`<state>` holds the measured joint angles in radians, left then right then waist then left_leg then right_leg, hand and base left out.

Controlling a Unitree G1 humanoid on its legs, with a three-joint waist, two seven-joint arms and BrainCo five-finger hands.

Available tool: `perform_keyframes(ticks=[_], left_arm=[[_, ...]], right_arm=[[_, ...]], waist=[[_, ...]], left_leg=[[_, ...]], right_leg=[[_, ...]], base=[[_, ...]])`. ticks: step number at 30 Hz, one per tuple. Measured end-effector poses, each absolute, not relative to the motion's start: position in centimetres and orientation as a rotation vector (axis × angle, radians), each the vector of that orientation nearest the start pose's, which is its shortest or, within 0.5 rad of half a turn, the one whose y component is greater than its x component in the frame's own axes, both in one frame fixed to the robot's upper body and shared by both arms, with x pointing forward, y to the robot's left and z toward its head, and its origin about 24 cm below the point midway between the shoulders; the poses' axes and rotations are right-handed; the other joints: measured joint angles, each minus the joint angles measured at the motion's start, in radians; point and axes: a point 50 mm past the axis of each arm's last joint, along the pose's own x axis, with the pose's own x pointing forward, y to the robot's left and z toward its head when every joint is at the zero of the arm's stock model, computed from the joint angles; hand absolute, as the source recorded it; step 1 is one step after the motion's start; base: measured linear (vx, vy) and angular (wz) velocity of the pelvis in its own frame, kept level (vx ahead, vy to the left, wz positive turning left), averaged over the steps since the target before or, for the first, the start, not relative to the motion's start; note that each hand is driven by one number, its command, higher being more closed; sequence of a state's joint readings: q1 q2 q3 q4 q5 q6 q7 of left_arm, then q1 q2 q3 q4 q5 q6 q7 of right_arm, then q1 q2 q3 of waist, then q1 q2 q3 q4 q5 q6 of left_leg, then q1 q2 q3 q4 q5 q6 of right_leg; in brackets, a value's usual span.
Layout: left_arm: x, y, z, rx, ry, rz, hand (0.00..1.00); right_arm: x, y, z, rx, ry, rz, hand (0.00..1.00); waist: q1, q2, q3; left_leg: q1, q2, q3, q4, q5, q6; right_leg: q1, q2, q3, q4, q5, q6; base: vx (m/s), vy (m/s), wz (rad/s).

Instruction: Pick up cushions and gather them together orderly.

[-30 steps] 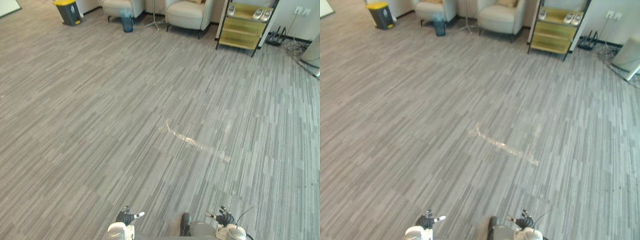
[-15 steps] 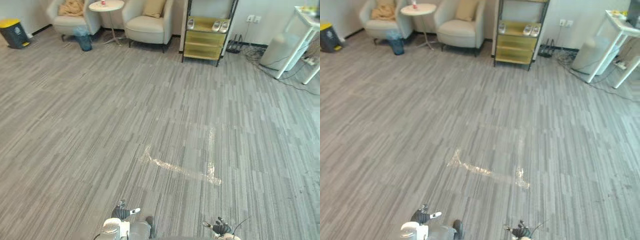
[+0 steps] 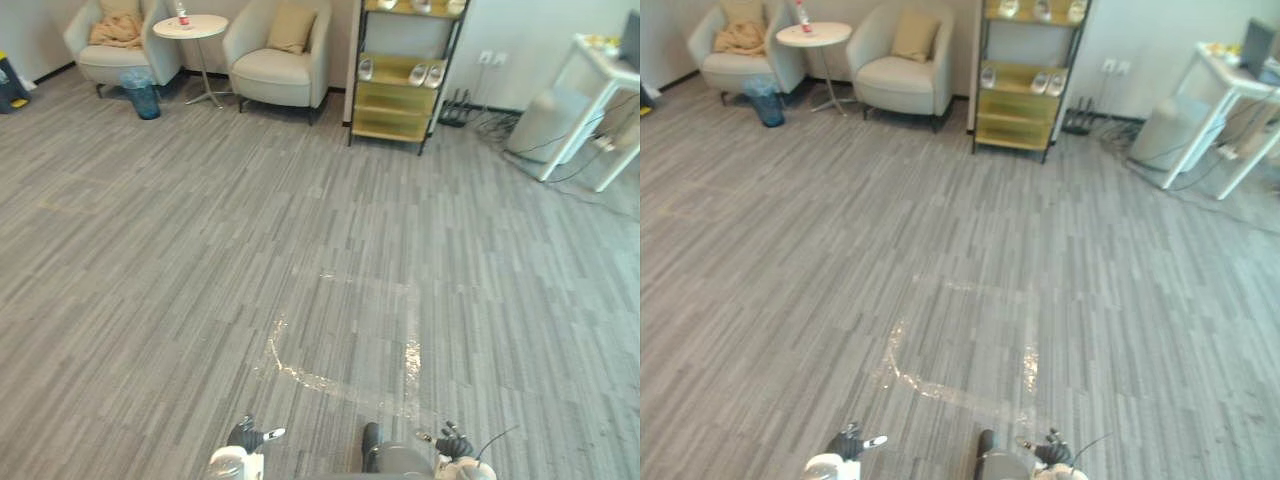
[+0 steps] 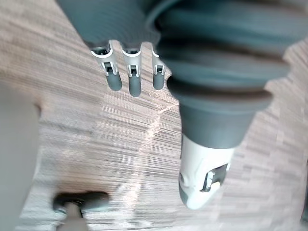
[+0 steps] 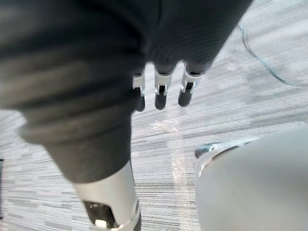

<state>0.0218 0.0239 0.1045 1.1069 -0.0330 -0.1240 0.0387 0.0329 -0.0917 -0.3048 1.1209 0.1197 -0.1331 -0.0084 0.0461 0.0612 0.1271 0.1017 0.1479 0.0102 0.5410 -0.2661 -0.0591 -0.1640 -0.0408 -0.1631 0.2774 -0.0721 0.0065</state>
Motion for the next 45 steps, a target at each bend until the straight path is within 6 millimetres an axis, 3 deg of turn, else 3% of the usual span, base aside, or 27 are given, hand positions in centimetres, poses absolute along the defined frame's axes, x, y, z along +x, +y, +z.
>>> perform_keyframes(ticks=[2,3,5,8,9,12,13,15,17,18,20,21,23,26,28,29,30,31,32,33,35,36,37,39,41,43,45], left_arm=[[11.9,17.3,-15.7,-0.077,0.983,0.198,0.0],[12.0,17.3,-15.6,-0.072,0.98,0.191,0.0],[12.2,17.6,-15.5,-0.058,0.966,0.186,0.0],[12.6,17.6,-15.3,-0.031,0.943,0.163,0.0],[12.7,17.6,-15.3,-0.029,0.94,0.163,0.0],[12.7,17.3,-15.3,-0.039,0.941,0.159,0.0],[12.6,17.5,-15.3,-0.034,0.941,0.158,0.0],[12.9,18.9,-15.1,0.003,0.935,0.171,0.0],[13.0,19.0,-15.0,0.013,0.935,0.164,0.0],[13.0,18.8,-15.0,0.018,0.935,0.153,0.0],[13.0,18.7,-15.1,0.034,0.942,0.131,0.0],[13.1,18.6,-15.1,0.045,0.942,0.116,0.0],[12.7,18.4,-15.3,0.072,0.971,0.084,0.0],[12.9,18.4,-15.4,0.08,0.981,0.079,0.0],[12.5,18.5,-15.5,0.08,0.991,0.081,0.0],[12.3,18.6,-15.5,0.082,0.996,0.085,0.0],[12.2,18.6,-15.6,0.086,1.0,0.083,0.0],[12.1,18.3,-15.7,0.076,1.006,0.085,0.0],[12.0,17.9,-15.7,0.06,1.006,0.083,0.0],[11.8,17.3,-15.8,0.034,1.01,0.087,0.0],[11.7,17.1,-15.9,0.015,1.012,0.098,0.0],[11.8,17.2,-15.8,0.009,1.006,0.104,0.0],[11.9,17.1,-15.8,0.006,1.002,0.105,0.0],[12.1,17.3,-15.7,-0.005,0.992,0.121,0.0],[12.1,17.3,-15.7,-0.002,0.992,0.12,0.0],[12.4,17.4,-15.6,0.003,0.981,0.116,0.0],[12.5,17.2,-15.6,0.013,0.983,0.101,0.0]], right_arm=[[10.5,-22.5,-15.4,0.125,0.974,-0.39,0.0],[10.4,-22.5,-15.4,0.112,0.99,-0.381,0.0],[10.3,-22.2,-15.5,0.118,0.994,-0.38,0.0],[10.8,-22.0,-15.5,0.144,0.984,-0.395,0.0],[10.8,-22.0,-15.5,0.147,0.984,-0.4,0.0],[10.6,-21.9,-15.6,0.147,0.99,-0.401,0.0],[10.3,-21.4,-15.7,0.155,1.001,-0.399,0.0],[9.9,-19.5,-16.1,0.165,1.025,-0.343,0.0],[9.9,-19.3,-16.2,0.165,1.027,-0.336,0.0],[10.0,-19.5,-16.1,0.163,1.026,-0.338,0.0],[9.8,-19.6,-16.2,0.168,1.027,-0.336,0.0],[9.9,-19.6,-16.2,0.166,1.026,-0.337,0.0],[9.8,-19.9,-16.1,0.159,1.025,-0.34,0.0],[10.1,-20.1,-16.0,0.157,1.012,-0.339,0.0],[10.4,-20.3,-15.9,0.154,1.001,-0.339,0.0],[10.4,-20.4,-15.9,0.152,0.999,-0.34,0.0],[10.2,-20.4,-15.9,0.152,1.005,-0.34,0.0],[10.1,-20.9,-15.9,0.146,1.005,-0.351,0.0],[9.9,-21.3,-15.9,0.144,1.009,-0.366,0.0],[9.9,-21.4,-15.9,0.15,1.012,-0.376,0.0],[9.8,-21.5,-15.9,0.154,1.016,-0.38,0.0],[9.8,-21.6,-15.9,0.151,1.015,-0.381,0.0],[9.8,-21.6,-15.9,0.149,1.016,-0.384,0.0],[9.7,-21.6,-16.0,0.151,1.025,-0.384,0.0],[9.4,-21.6,-16.0,0.151,1.031,-0.391,0.0],[9.5,-21.6,-16.0,0.152,1.028,-0.392,0.0],[9.3,-21.7,-16.0,0.152,1.032,-0.4,0.0]], waist=[[0.004,0.024,0.012],[0.013,0.024,0.019],[0.016,0.012,0.022],[0.019,-0.002,0.025],[0.022,-0.004,0.026],[0.033,0.001,0.024],[0.045,-0.015,0.018],[0.058,-0.092,-0.009],[0.061,-0.099,-0.014],[0.063,-0.093,-0.012],[0.062,-0.089,-0.005],[0.062,-0.088,-0.001],[0.054,-0.073,0.007],[0.024,-0.069,0.007],[0.008,-0.064,0.011],[0.009,-0.065,0.01],[0.008,-0.071,0.006],[0.006,-0.059,0.006],[0.013,-0.04,-0.003],[0.013,-0.018,0.002],[0.012,-0.01,-0.001],[0.012,-0.008,0.0],[0.015,0.0,0.002],[0.02,0.005,0.007],[0.023,0.001,0.008],[0.027,-0.001,0.008],[0.028,0.002,0.006]], left_leg=[[-0.17,0.049,0.0,0.349,0.14,-0.017],[-0.215,0.07,0.052,0.443,0.116,-0.02],[-0.248,0.066,0.115,0.414,0.07,-0.015],[-0.294,0.005,0.203,0.083,0.046,-0.012],[-0.291,-0.057,0.193,-0.223,0.104,-0.009],[-0.289,-0.096,0.119,-0.42,0.247,-0.009],[-0.283,-0.109,0.106,-0.389,0.322,0.034],[-0.275,-0.163,0.14,-0.325,0.249,0.067],[-0.268,-0.176,0.137,-0.296,0.202,0.081],[-0.24,-0.178,0.141,-0.295,0.174,0.091],[-0.16,-0.185,0.143,-0.313,0.141,0.098],[-0.119,-0.191,0.138,-0.33,0.134,0.098],[0.015,-0.193,0.124,-0.408,0.123,0.096],[0.067,-0.169,0.086,-0.457,0.112,0.086],[0.082,-0.151,0.061,-0.454,0.094,0.076],[0.096,-0.14,0.048,-0.448,0.07,0.057],[0.101,-0.142,0.03,-0.441,0.052,0.044],[0.118,-0.121,0.003,-0.418,0.022,0.03],[0.125,-0.102,-0.001,-0.403,0.019,0.025],[0.115,-0.085,-0.005,-0.347,0.014,0.016],[0.067,-0.073,-0.007,-0.23,0.004,0.0],[-0.015,-0.059,-0.009,-0.046,0.002,-0.009],[-0.088,-0.044,-0.006,0.11,0.023,-0.045],[-0.153,-0.004,0.048,0.238,-0.012,-0.024],[-0.177,-0.012,0.067,0.14,-0.023,-0.018],[-0.188,-0.047,0.028,-0.097,-0.002,-0.019],[-0.188,-0.077,-0.036,-0.274,0.116,-0.03]], right_leg=[[0.078,0.028,-0.013,-0.031,-0.029,-0.035],[0.166,0.035,-0.015,-0.069,-0.043,-0.044],[0.245,0.026,-0.019,-0.126,-0.049,-0.046],[0.318,0.002,-0.013,-0.199,-0.058,-0.028],[0.359,-0.014,-0.005,-0.223,-0.075,-0.009],[0.404,-0.01,0.008,-0.239,-0.12,0.03],[0.428,-0.02,0.023,-0.23,-0.15,0.048],[0.44,-0.084,0.047,-0.176,-0.175,0.07],[0.408,-0.099,0.067,-0.076,-0.176,0.072],[0.349,-0.106,0.093,0.082,-0.173,0.08],[0.221,-0.114,0.15,0.428,-0.135,0.163],[0.195,-0.117,0.151,0.505,-0.137,0.164],[0.145,-0.117,0.082,0.561,-0.196,0.112],[0.074,-0.089,-0.047,0.28,-0.222,0.062],[0.044,-0.061,-0.048,0.102,-0.167,0.05],[0.042,-0.039,-0.034,-0.047,-0.062,0.041],[0.047,-0.034,-0.021,-0.076,0.028,0.034],[0.065,-0.019,-0.024,-0.057,0.055,0.014],[0.079,-0.004,-0.032,-0.061,0.032,0.005],[0.113,0.014,-0.043,-0.088,0.018,-0.003],[0.136,0.026,-0.043,-0.112,0.002,-0.012],[0.159,0.039,-0.042,-0.125,-0.018,-0.024],[0.186,0.054,-0.042,-0.137,-0.031,-0.039],[0.264,0.063,-0.041,-0.157,-0.047,-0.056],[0.307,0.055,-0.024,-0.18,-0.055,-0.055],[0.324,0.046,0.009,-0.187,-0.061,-0.044],[0.332,0.043,0.025,-0.187,-0.075,-0.022]], base=[[0.45,-0.225,0.17],[0.43,-0.157,0.12],[0.37,-0.149,0.03],[0.35,-0.037,-0.14],[0.42,0.046,-0.09],[0.39,0.127,-0.16],[0.53,0.207,-0.3],[0.53,0.14,-0.19],[0.44,0.16,-0.05],[0.41,0.187,0.01],[0.37,0.153,0.03],[0.52,0.148,0.05],[0.42,0.076,0.13],[0.3,-0.047,0.44],[0.33,-0.128,0.43],[0.37,-0.193,0.42],[0.47,-0.284,0.51],[0.31,-0.212,0.36],[0.46,-0.296,0.28],[0.33,-0.214,0.11],[0.25,-0.181,0.04],[0.24,-0.174,0.02],[0.3,-0.175,-0.04],[0.3,-0.13,-0.13],[0.23,-0.055,-0.33],[0.25,0.044,-0.48],[0.28,0.121,-0.31]])
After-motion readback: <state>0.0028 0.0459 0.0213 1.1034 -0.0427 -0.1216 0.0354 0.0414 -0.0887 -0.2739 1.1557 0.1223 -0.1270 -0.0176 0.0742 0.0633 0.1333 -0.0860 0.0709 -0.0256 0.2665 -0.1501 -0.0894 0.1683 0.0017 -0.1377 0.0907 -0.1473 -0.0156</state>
